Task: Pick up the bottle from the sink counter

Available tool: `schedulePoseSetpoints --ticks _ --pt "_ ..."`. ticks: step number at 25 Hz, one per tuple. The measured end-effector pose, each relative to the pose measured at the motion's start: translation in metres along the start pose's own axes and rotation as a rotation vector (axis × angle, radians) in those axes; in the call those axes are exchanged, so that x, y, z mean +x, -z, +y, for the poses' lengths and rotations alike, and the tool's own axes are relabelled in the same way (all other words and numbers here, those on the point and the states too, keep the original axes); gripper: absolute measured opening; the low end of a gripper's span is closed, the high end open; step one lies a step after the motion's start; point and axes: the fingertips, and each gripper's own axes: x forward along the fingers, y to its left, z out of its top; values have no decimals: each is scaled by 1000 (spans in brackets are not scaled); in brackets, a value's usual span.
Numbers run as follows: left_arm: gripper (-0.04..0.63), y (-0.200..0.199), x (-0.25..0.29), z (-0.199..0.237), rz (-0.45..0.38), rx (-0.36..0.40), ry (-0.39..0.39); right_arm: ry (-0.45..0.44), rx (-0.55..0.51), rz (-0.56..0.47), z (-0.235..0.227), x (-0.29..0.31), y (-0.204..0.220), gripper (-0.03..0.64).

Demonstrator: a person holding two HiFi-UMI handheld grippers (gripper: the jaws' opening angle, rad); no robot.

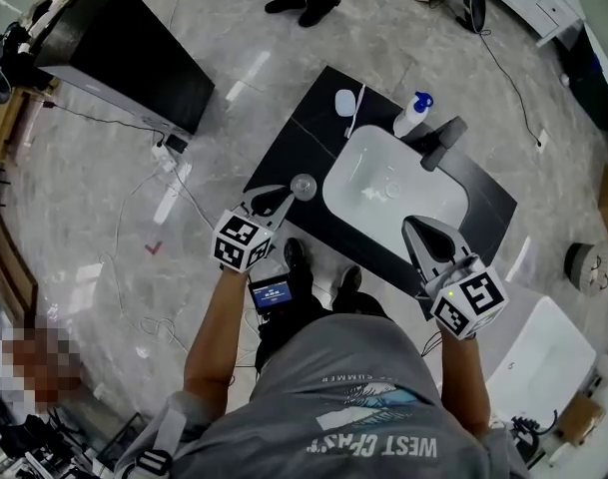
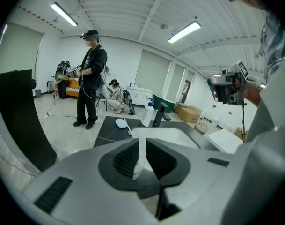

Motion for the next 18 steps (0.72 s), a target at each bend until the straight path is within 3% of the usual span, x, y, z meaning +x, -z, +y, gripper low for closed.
schedulePoseSetpoints --ticks 18 --pt "256 37 46 -1 47 112 140 12 40 61 -2 24 22 3"
